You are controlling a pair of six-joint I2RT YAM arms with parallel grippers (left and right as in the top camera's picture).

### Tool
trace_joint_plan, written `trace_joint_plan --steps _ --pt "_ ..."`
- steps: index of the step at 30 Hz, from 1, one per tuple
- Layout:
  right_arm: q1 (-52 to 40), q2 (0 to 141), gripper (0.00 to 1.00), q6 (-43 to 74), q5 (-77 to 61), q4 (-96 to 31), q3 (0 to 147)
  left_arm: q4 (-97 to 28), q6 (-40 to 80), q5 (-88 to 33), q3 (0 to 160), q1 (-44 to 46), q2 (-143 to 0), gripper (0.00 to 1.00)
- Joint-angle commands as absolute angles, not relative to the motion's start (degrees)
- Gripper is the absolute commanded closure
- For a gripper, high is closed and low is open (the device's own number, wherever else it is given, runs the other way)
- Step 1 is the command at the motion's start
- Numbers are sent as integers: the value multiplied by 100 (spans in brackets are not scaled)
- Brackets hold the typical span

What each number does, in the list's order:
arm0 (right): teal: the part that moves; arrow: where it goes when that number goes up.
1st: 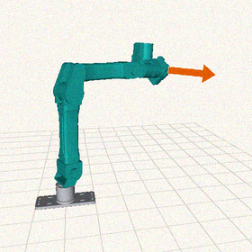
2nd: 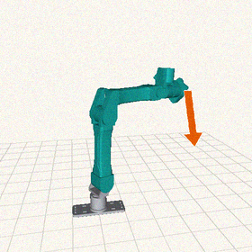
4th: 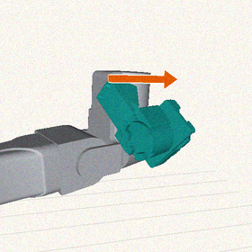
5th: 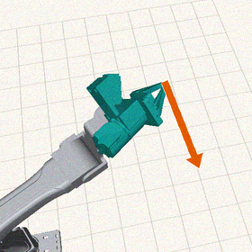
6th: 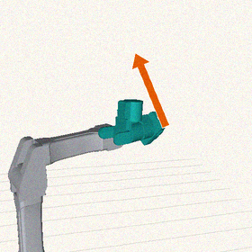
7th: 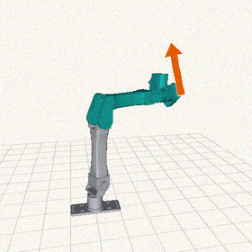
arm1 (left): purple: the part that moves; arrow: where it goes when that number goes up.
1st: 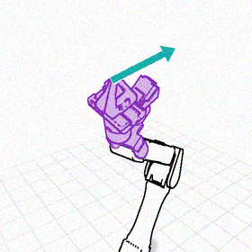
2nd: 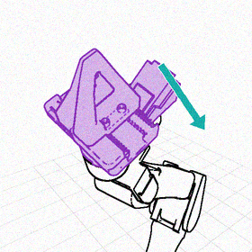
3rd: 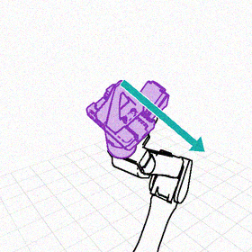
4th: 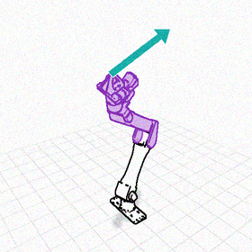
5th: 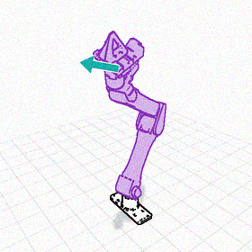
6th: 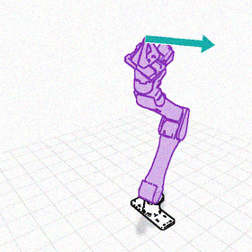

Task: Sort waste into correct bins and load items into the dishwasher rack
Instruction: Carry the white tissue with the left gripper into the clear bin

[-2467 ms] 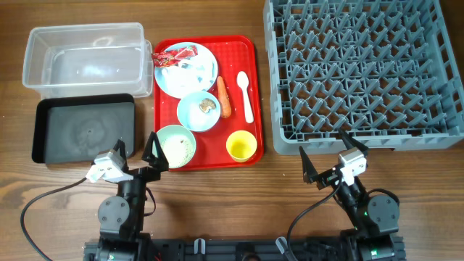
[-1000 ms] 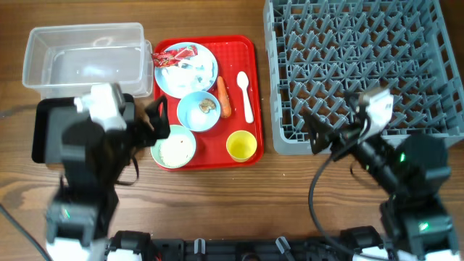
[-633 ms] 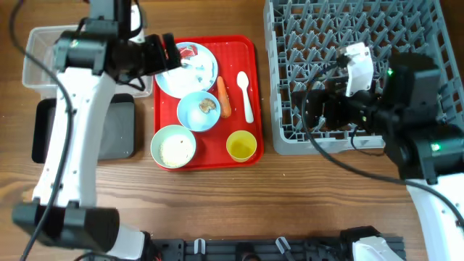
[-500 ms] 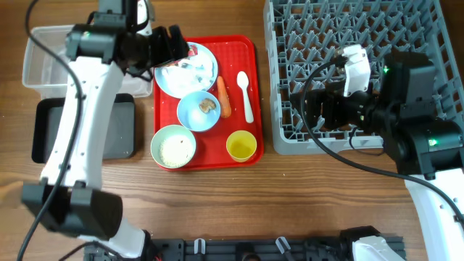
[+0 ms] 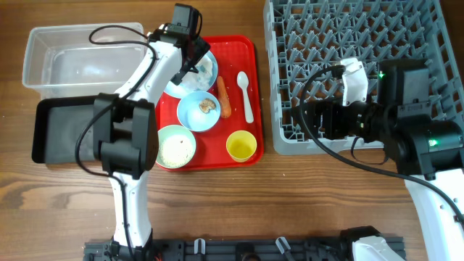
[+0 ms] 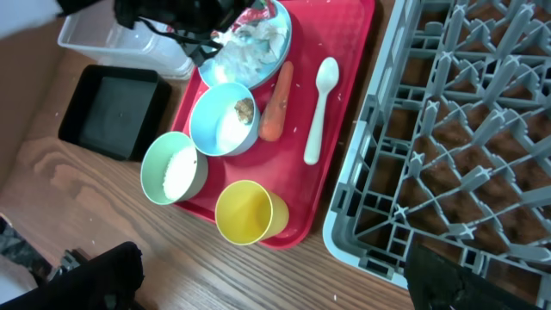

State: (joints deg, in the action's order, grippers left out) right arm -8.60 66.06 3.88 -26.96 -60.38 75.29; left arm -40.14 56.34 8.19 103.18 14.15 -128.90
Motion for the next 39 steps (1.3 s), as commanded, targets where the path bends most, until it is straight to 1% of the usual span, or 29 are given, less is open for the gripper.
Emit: trace_joint_plan --steps 1,3,4,5,6,7,8,10,13,14,15,19,21,25,27,30,32,33,39 --pt "-882 6606 0 449 -2681 -6073 7649 -3824 5723 993 10394 1354 -13360 1" --pt "-882 6606 0 449 -2681 -6071 7649 -3811 5723 991 10394 1356 -13544 2" --pt "-882 6606 0 447 -2683 -6071 7649 -3835 5723 969 10394 1363 -13592 9" --pt "-882 6606 0 449 -2683 -6073 7649 -3885 5723 950 10394 1367 -13655 23" --pt "-882 6606 0 449 -2683 -6073 7649 -3990 5723 906 10394 1367 -13684 47" --pt "-882 6606 0 456 -2685 -6080 7649 -4101 5723 882 10394 1367 -13708 62" --pt "-882 6608 0 469 -2685 -6097 7649 -4392 5723 843 10394 1365 -13723 75" --pt "-882 6608 0 467 -2685 -6097 7649 -4880 5723 840 10394 1363 -13723 83" --pt "-882 6608 0 467 -2685 -6097 7649 -5542 5666 705 10396 1361 -13686 85" --pt "-882 6608 0 467 -2685 -6099 7649 -5603 5557 574 10396 1358 -13644 95" --pt "-882 6613 0 467 -2685 -6097 7649 -5642 5575 480 10396 1352 -13594 96" --pt "-882 6617 0 467 -2685 -6099 7649 -5452 5561 196 10401 1273 -13096 96" --pt "-882 6617 0 462 -2685 -6088 7649 -5306 5050 174 10532 1273 -12693 96" --pt "-882 6617 0 464 -2683 -6088 7649 -5354 4919 250 10766 1245 -11714 96" --pt "-882 6619 0 462 -2683 -6086 7649 -5371 4792 735 10766 1160 -11172 96" --pt "-882 6619 0 464 -2683 -6049 7649 -5400 4659 1767 10766 987 -10794 96" --pt "-882 6619 0 467 -2685 -6047 7649 -5435 4659 2294 10763 659 -10862 96" --pt "-882 6624 0 475 -2687 -6047 7649 -5450 4661 2335 10761 552 -10890 96" --pt "-882 6657 0 620 -2687 -5994 7649 -5323 4670 2268 10759 -893 -11730 96"
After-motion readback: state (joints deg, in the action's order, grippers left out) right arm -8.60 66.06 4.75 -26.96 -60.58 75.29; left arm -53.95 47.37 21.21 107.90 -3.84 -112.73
